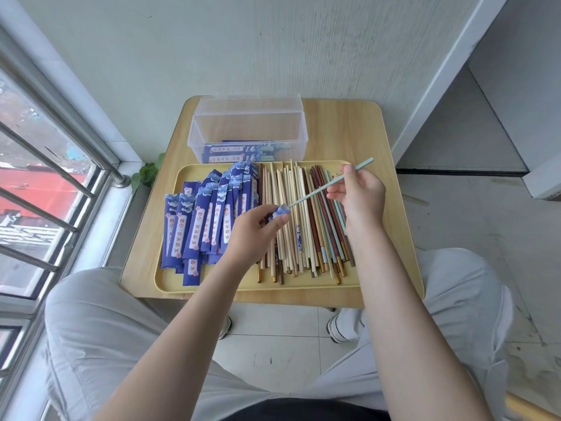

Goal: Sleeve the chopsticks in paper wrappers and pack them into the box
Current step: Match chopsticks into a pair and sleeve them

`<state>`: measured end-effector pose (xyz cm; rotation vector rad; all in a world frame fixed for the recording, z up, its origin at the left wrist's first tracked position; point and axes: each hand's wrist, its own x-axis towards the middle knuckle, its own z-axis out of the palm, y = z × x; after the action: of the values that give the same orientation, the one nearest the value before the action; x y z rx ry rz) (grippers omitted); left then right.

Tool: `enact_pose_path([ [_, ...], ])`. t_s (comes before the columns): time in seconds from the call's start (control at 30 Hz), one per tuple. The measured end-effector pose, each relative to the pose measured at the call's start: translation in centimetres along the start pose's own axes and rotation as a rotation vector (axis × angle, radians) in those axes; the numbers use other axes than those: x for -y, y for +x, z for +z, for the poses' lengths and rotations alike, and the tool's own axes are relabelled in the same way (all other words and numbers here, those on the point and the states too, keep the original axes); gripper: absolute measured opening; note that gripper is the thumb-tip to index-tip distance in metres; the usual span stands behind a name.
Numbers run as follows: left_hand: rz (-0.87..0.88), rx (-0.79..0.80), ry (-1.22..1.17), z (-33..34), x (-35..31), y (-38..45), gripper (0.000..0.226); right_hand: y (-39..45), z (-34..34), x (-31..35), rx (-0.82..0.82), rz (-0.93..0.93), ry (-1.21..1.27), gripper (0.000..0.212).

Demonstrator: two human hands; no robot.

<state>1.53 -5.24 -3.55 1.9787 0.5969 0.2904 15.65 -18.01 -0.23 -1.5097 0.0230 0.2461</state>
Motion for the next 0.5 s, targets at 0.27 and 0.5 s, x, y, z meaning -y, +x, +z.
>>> enact_pose_path([
  [0.27, 0.005, 0.034, -0.006, 0.0, -0.1, -0.3, 0.001, 0.5, -0.9, -0.3, -0.065, -0.01, 0.001, 0.021],
  [0.5, -0.09, 0.119, -0.1, 1.0, -1.3, -0.3, 0.025, -1.0, 0.7, -1.3, 0.121, -0.038, -0.118, 0.018],
])
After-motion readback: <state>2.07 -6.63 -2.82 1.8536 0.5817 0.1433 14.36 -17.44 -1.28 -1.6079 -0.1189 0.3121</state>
